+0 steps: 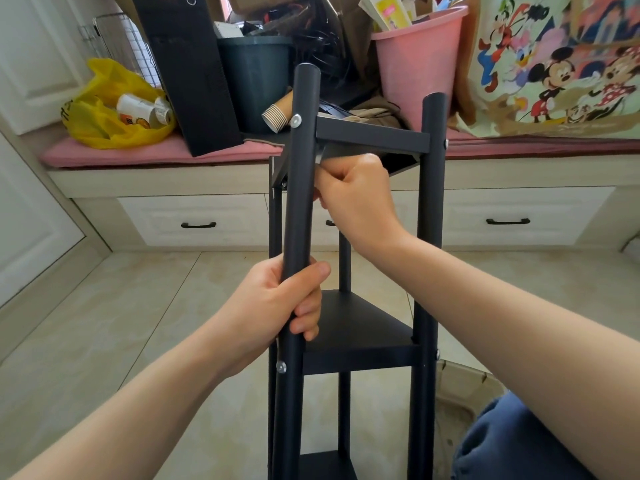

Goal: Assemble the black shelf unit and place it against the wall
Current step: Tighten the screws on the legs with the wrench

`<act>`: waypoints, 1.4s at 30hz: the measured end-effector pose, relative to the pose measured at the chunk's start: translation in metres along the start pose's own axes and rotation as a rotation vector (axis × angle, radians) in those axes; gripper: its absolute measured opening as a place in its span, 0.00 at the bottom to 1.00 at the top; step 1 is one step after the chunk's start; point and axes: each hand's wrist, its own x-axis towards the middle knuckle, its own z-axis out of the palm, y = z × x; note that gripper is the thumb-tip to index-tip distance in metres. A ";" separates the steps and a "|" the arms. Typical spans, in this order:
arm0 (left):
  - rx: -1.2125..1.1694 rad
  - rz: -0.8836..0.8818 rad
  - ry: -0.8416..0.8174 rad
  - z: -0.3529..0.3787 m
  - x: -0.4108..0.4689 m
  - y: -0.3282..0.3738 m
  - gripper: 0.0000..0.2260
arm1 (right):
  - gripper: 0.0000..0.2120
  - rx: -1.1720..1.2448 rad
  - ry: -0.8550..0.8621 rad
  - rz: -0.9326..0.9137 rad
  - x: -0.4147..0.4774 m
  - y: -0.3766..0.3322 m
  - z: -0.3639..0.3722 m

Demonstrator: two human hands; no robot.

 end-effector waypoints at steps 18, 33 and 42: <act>0.011 0.017 0.010 -0.004 0.000 -0.001 0.15 | 0.17 -0.020 0.059 -0.027 0.004 0.002 0.013; 0.018 0.015 -0.005 -0.005 0.000 -0.001 0.15 | 0.15 -0.069 -0.018 0.053 0.002 -0.005 -0.013; 0.026 0.010 -0.020 -0.001 0.001 -0.001 0.16 | 0.13 -0.017 -0.010 0.010 0.003 -0.010 -0.015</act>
